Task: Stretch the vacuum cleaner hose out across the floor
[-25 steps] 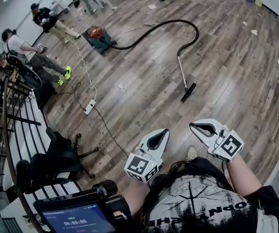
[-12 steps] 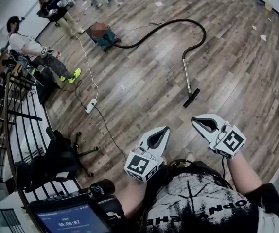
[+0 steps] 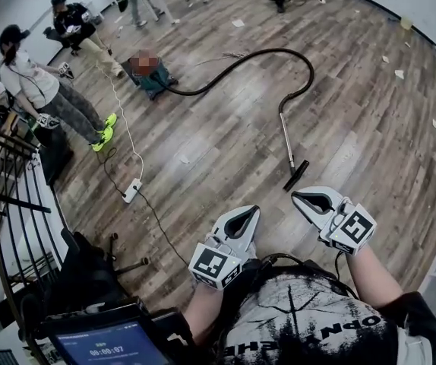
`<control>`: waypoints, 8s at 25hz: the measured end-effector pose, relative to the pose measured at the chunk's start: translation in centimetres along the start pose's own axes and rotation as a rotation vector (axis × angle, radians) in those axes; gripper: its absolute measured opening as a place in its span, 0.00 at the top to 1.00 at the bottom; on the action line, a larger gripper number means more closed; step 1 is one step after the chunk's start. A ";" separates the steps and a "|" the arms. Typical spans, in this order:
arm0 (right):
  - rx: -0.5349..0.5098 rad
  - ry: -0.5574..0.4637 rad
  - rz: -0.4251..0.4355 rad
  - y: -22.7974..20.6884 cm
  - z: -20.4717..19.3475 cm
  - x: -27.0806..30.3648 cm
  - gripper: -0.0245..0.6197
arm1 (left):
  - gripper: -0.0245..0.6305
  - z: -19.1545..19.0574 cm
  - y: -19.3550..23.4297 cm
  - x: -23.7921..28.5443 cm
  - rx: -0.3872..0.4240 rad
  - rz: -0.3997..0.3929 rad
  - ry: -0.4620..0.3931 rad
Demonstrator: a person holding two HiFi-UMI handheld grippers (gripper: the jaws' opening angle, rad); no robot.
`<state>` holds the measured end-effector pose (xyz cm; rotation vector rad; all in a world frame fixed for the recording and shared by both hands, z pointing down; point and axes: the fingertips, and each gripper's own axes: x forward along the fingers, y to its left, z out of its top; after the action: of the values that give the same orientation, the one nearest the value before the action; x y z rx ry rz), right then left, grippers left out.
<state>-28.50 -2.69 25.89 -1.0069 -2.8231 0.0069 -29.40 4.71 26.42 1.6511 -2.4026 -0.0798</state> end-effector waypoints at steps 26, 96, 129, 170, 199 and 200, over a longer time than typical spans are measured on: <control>0.114 0.065 -0.163 -13.1 -2.4 14.6 0.95 | 0.96 -0.5 18.5 7.3 -0.104 -0.128 0.071; 0.462 0.383 -0.846 -66.5 -34.7 16.6 0.77 | 0.96 -12.4 36.3 65.7 0.075 -0.901 0.391; 0.764 1.156 -0.730 -66.8 -98.8 25.7 0.68 | 0.96 -42.5 50.2 69.1 0.194 -0.568 0.473; 0.616 1.123 -0.652 -63.4 -85.0 16.5 0.68 | 0.79 -74.7 37.5 82.9 -1.405 -0.337 0.637; 0.527 1.076 -0.610 -61.8 -83.5 17.3 0.75 | 0.85 -64.2 44.3 85.9 -1.072 -0.261 0.532; 0.526 1.065 -0.615 -61.9 -83.6 17.4 0.75 | 0.85 -64.0 44.2 85.9 -1.055 -0.250 0.534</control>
<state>-69.32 -43.41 114.22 0.0497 -1.8446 0.1036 -85.51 -53.54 109.50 1.1959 -1.3258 -0.7034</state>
